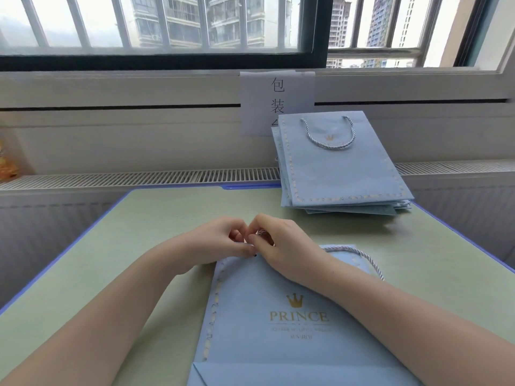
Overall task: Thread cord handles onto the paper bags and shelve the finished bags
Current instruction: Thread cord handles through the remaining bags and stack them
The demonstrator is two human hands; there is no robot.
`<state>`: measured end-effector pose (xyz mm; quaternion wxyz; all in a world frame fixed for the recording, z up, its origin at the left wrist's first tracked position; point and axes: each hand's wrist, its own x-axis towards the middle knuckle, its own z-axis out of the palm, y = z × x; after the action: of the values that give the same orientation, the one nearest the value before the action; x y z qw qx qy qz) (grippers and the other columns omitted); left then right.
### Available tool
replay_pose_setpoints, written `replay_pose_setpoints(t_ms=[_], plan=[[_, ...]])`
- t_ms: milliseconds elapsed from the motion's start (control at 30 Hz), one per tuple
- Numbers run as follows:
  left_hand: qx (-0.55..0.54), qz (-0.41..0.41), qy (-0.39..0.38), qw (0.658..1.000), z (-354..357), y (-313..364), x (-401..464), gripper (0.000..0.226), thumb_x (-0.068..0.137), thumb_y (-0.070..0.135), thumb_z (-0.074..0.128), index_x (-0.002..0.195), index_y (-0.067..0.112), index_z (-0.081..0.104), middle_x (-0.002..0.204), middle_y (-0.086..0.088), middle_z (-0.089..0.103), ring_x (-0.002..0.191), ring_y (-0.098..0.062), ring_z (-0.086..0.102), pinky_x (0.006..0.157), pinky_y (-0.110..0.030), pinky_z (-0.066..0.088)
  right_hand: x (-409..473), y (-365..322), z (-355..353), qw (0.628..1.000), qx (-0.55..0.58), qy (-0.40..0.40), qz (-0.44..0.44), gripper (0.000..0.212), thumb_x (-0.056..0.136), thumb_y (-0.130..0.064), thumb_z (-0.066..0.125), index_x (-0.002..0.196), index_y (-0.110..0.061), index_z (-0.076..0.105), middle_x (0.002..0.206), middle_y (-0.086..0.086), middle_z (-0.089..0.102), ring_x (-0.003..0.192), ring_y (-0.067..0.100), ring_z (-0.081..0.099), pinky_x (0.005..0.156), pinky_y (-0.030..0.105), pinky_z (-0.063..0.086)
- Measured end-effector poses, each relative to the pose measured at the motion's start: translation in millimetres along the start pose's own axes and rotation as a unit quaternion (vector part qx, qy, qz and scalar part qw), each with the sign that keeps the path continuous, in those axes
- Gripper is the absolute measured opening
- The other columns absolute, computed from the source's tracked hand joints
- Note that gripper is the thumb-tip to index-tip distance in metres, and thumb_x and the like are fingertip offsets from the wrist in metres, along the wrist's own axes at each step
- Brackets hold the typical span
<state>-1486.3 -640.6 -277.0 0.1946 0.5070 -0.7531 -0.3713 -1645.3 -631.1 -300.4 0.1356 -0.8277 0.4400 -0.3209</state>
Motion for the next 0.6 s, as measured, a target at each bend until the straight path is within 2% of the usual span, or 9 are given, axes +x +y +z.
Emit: replay_pose_setpoints(t_ms=[100, 167, 200, 267, 333, 400, 467, 533, 600], plan=[[-0.052, -0.023, -0.001, 0.998, -3, 1, 0, 0.009, 0.083, 0.017, 0.068, 0.086, 0.013, 0.060, 0.078, 0.001, 0.053, 0.076, -0.013, 0.049, 0.073, -0.024, 0.037, 0, 1, 0, 0.999, -0.001, 0.039, -0.004, 0.014, 0.094, -0.011, 0.046, 0.096, -0.012, 0.060, 0.073, -0.015, 0.048, 0.066, 0.002, 0.044, 0.062, 0.019, 0.035], [-0.059, -0.031, -0.001, 0.998, -3, 3, -1, 0.008, 0.084, 0.016, 0.068, 0.085, 0.013, 0.060, 0.081, -0.001, 0.056, 0.079, -0.014, 0.051, 0.076, -0.026, 0.038, -1, 1, 0, 0.997, -0.020, 0.073, -0.013, 0.016, 0.094, -0.010, 0.044, 0.096, -0.014, 0.060, 0.081, -0.011, 0.049, 0.070, 0.005, 0.044, 0.066, 0.026, 0.038], [-0.044, -0.031, -0.001, 0.999, -2, 4, 0, 0.014, 0.083, 0.020, 0.070, 0.079, 0.012, 0.059, 0.077, -0.001, 0.054, 0.076, -0.014, 0.049, 0.073, -0.027, 0.036, -1, 0, 0, 0.996, -0.034, 0.082, -0.017, 0.017, 0.095, -0.011, 0.043, 0.097, -0.015, 0.060, 0.087, -0.010, 0.050, 0.074, 0.008, 0.046, 0.069, 0.030, 0.040], [0.045, -0.035, 0.002, 0.998, 2, 6, 1, 0.031, 0.084, 0.032, 0.068, 0.066, 0.013, 0.050, 0.066, 0.000, 0.043, 0.064, -0.014, 0.038, 0.061, -0.026, 0.028, -3, -3, 1, 0.995, -0.071, 0.073, -0.014, 0.020, 0.097, -0.015, 0.040, 0.102, -0.017, 0.059, 0.097, -0.006, 0.053, 0.082, 0.016, 0.051, 0.071, 0.036, 0.043], [0.180, -0.041, 0.019, 0.983, 8, 9, 3, 0.045, 0.089, 0.040, 0.059, 0.057, 0.014, 0.041, 0.058, 0.002, 0.036, 0.056, -0.012, 0.032, 0.051, -0.024, 0.023, -4, -6, 4, 0.993, -0.100, 0.053, -0.013, 0.020, 0.097, -0.016, 0.039, 0.107, -0.018, 0.056, 0.106, -0.003, 0.054, 0.086, 0.022, 0.054, 0.072, 0.038, 0.044], [0.222, -0.029, 0.029, 0.974, 8, 10, 4, 0.048, 0.090, 0.042, 0.056, 0.052, 0.017, 0.040, 0.054, 0.003, 0.036, 0.054, -0.010, 0.030, 0.048, -0.024, 0.022, -5, -8, 6, 0.992, -0.117, 0.046, -0.019, 0.020, 0.096, -0.015, 0.040, 0.109, -0.019, 0.055, 0.109, -0.002, 0.054, 0.086, 0.026, 0.055, 0.072, 0.040, 0.046], [0.160, -0.033, 0.015, 0.986, -2, 8, 0, 0.044, 0.084, 0.044, 0.065, 0.052, 0.019, 0.050, 0.055, 0.003, 0.039, 0.054, -0.012, 0.033, 0.050, -0.023, 0.024, -4, -8, 7, 0.991, -0.121, 0.055, -0.026, 0.019, 0.096, -0.014, 0.041, 0.108, -0.017, 0.055, 0.108, -0.001, 0.054, 0.084, 0.027, 0.055, 0.071, 0.041, 0.046], [0.082, -0.035, -0.026, 0.996, -15, 4, -5, 0.031, 0.074, 0.046, 0.073, 0.058, 0.021, 0.065, 0.061, 0.002, 0.050, 0.060, -0.012, 0.043, 0.058, -0.024, 0.031, -3, -4, 6, 0.992, -0.102, 0.071, -0.032, 0.019, 0.096, -0.010, 0.043, 0.106, -0.014, 0.059, 0.104, 0.002, 0.056, 0.084, 0.025, 0.057, 0.072, 0.038, 0.046], [0.058, -0.036, -0.072, 0.995, -21, 1, -8, 0.018, 0.070, 0.041, 0.073, 0.063, 0.025, 0.071, 0.070, 0.001, 0.061, 0.069, -0.013, 0.052, 0.067, -0.028, 0.036, -1, -1, 4, 0.994, -0.056, 0.085, -0.037, 0.020, 0.094, -0.006, 0.048, 0.103, -0.009, 0.066, 0.098, 0.004, 0.059, 0.081, 0.018, 0.057, 0.074, 0.026, 0.044]])
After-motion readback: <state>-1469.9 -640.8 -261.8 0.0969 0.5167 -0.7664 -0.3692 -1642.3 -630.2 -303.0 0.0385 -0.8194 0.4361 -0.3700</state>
